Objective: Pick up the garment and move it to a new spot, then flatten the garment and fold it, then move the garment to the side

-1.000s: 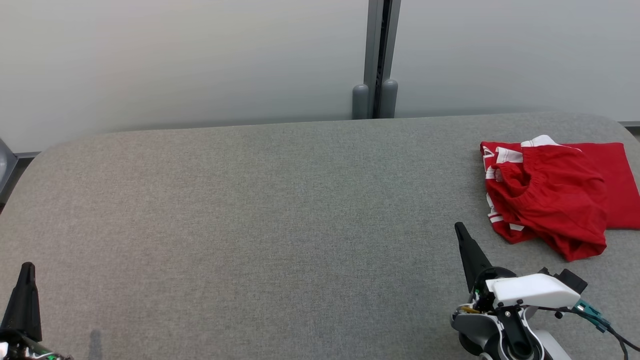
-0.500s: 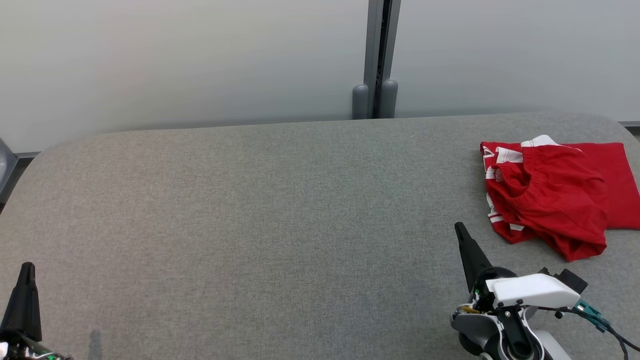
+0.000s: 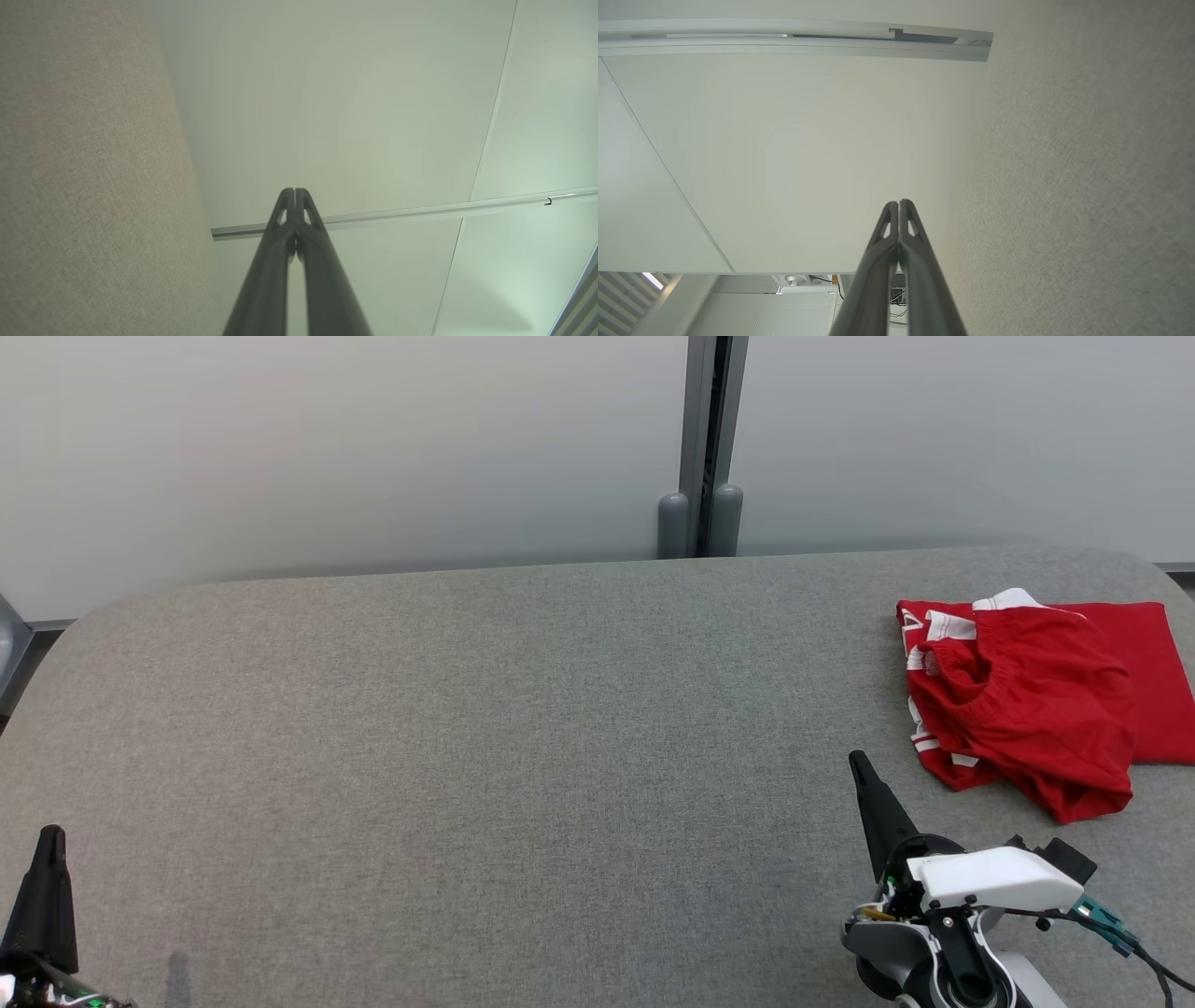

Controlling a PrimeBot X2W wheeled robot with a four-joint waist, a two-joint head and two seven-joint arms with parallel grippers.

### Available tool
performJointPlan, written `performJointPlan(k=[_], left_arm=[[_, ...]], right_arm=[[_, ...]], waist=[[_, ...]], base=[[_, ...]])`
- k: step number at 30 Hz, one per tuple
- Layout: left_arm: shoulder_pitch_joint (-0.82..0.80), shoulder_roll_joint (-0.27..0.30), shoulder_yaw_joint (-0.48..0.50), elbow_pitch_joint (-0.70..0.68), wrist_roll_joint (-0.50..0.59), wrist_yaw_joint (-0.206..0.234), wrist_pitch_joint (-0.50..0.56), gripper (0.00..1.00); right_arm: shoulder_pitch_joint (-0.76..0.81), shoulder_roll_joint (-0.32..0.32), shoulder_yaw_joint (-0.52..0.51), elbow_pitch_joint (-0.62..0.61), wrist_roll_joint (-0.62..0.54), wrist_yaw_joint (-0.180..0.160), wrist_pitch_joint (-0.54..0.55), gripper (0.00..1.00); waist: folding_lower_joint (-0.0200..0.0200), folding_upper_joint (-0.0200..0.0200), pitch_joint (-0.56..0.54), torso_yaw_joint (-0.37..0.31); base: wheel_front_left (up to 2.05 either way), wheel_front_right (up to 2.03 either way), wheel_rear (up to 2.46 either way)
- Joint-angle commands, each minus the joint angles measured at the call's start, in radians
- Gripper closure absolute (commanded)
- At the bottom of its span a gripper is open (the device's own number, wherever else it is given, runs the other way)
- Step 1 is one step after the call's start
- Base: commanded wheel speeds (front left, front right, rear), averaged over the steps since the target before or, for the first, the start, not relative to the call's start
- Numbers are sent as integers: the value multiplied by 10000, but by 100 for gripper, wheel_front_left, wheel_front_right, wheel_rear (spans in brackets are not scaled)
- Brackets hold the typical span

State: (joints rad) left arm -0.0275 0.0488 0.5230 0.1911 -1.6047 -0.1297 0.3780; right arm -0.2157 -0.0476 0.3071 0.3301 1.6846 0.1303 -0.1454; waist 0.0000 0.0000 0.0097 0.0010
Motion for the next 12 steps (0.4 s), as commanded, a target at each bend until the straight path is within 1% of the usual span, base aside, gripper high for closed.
performJointPlan(k=[1,12], left_arm=[[-144,30,26,-44,6,-20,4,100],[-144,30,28,-44,7,-20,5,100]], right_arm=[[-22,-47,8,-12,18,7,1,100],[-22,-47,7,-12,19,7,2,100]], waist=[[0,0,0,0],[0,0,0,0]], base=[[0,0,0],[0,0,0]])
